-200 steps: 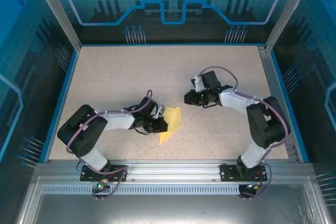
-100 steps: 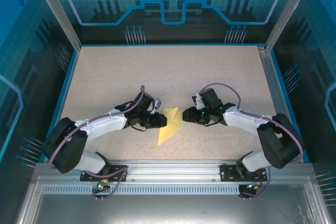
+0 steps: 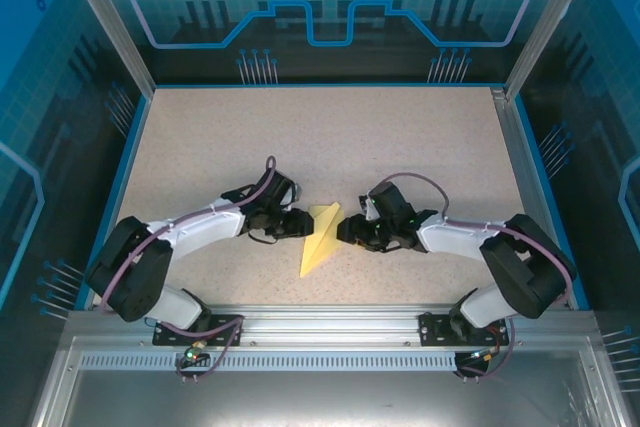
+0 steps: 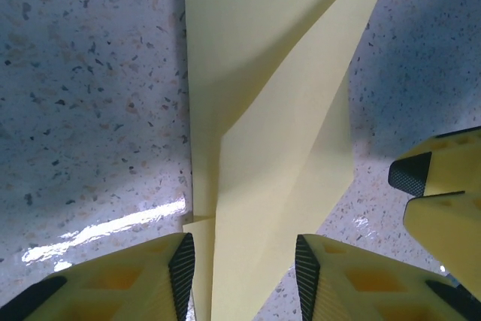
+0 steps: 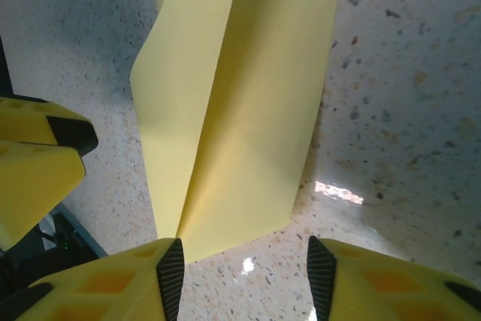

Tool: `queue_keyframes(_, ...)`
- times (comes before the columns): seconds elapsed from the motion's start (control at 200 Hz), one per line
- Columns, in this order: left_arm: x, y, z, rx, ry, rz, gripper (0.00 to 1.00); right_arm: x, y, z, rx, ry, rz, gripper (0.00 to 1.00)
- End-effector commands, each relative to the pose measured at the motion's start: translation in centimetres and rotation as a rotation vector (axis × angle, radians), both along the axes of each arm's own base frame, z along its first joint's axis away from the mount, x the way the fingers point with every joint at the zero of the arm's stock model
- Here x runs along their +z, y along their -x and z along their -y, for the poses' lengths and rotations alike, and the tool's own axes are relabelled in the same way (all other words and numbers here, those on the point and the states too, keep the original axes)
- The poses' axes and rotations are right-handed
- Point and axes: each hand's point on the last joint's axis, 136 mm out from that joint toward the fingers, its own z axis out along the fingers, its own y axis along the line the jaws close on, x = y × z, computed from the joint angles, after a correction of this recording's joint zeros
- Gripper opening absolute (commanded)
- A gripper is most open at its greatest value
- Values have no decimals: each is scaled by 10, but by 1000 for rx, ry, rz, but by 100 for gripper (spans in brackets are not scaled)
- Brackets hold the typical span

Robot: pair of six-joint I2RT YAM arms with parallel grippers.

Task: Fold a paper plane with a square sheet of paper (pick it up from the middle)
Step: Fourth fold the wing at the center of the table.

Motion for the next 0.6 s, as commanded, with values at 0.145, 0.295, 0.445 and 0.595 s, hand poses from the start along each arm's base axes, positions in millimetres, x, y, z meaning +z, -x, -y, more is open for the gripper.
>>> queue_keyframes(0.145, -7, -10, 2, -24, -40, -14, 43, -16, 7, -10, -28, -11, -78, 47)
queue_keyframes(0.295, -10, -11, 4, -28, -41, -25, 41, -16, 5, -16, -26, -31, -79, 45)
queue_keyframes(0.445, -14, -11, 5, -30, -43, -37, 40, -17, 2, -20, -28, -44, -89, 44)
queue_keyframes(0.595, -18, -10, 4, -35, -52, -48, 39, -17, -3, -25, -41, -57, -92, 44)
